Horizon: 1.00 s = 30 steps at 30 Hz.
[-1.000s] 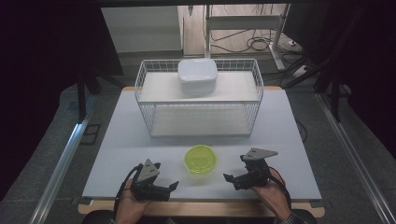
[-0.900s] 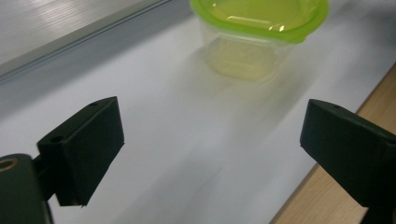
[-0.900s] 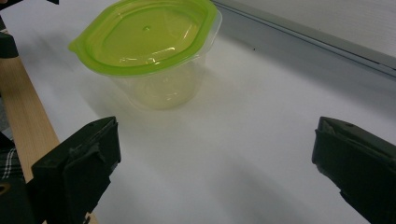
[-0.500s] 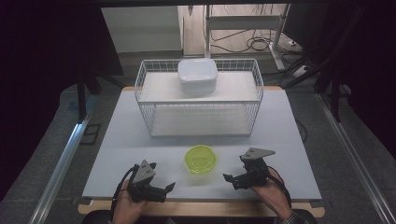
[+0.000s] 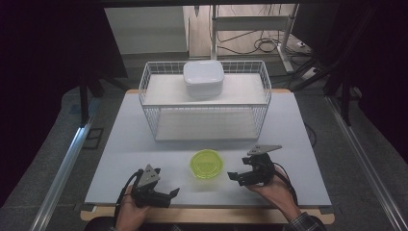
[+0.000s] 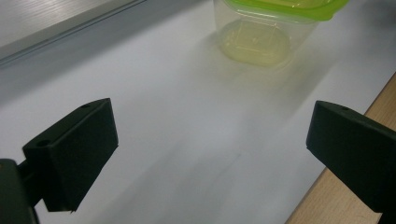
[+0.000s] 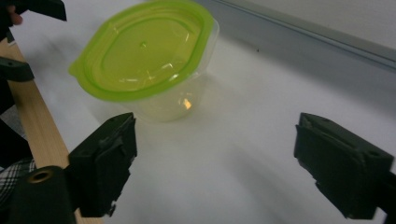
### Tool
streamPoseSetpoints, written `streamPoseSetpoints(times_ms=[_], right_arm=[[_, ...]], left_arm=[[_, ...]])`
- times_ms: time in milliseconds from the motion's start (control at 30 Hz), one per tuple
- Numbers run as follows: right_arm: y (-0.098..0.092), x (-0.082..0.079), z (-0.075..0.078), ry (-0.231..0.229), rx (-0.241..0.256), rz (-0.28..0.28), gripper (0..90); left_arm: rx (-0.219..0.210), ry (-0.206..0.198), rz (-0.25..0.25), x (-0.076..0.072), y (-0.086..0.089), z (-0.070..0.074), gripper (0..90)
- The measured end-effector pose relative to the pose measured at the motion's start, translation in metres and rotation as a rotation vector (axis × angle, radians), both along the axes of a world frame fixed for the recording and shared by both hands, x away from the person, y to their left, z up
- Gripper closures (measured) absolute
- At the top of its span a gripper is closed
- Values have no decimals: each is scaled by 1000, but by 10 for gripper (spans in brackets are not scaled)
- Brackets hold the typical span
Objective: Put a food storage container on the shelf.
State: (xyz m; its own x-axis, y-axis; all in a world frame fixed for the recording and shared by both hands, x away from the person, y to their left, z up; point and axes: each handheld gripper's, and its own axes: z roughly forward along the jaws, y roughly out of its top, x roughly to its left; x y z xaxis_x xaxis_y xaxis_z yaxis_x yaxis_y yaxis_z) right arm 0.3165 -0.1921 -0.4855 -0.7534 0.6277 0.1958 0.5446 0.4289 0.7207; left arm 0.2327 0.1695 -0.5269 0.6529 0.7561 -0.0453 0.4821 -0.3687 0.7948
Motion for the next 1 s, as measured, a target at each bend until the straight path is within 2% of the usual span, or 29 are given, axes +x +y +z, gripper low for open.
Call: streamPoseSetpoints(times_ms=[133, 167, 200, 333, 433, 500, 700, 767, 800, 1000], right_arm=[[2, 4, 3, -8, 0, 3, 227], [1, 6, 5, -6, 20, -4, 248], [1, 6, 5, -6, 20, -4, 248], [2, 18, 12, 27, 67, -2, 290], [5, 22, 14, 36, 77, -1, 309], [11, 30, 15, 61, 93, 14, 327], [21, 42, 14, 105, 122, 37, 379], [26, 48, 11, 151, 142, 44, 414], [26, 48, 11, 151, 142, 44, 414], [30, 61, 0, 242, 163, 29, 512]], left_arm=[[9, 1, -5, 0, -2, -1, 17], [12, 0, -6, 0, -2, -1, 17], [12, 0, -6, 0, -2, -1, 17], [13, 0, -4, 0, -2, -1, 18], [15, 1, -7, 0, -3, -1, 18], [17, 2, -8, 0, -3, -2, 18], [30, 2, -15, 0, -4, -2, 18], [32, 2, -15, 0, -4, -2, 18], [32, 2, -15, 0, -4, -2, 19], [42, 4, -23, 0, -6, -3, 19]])
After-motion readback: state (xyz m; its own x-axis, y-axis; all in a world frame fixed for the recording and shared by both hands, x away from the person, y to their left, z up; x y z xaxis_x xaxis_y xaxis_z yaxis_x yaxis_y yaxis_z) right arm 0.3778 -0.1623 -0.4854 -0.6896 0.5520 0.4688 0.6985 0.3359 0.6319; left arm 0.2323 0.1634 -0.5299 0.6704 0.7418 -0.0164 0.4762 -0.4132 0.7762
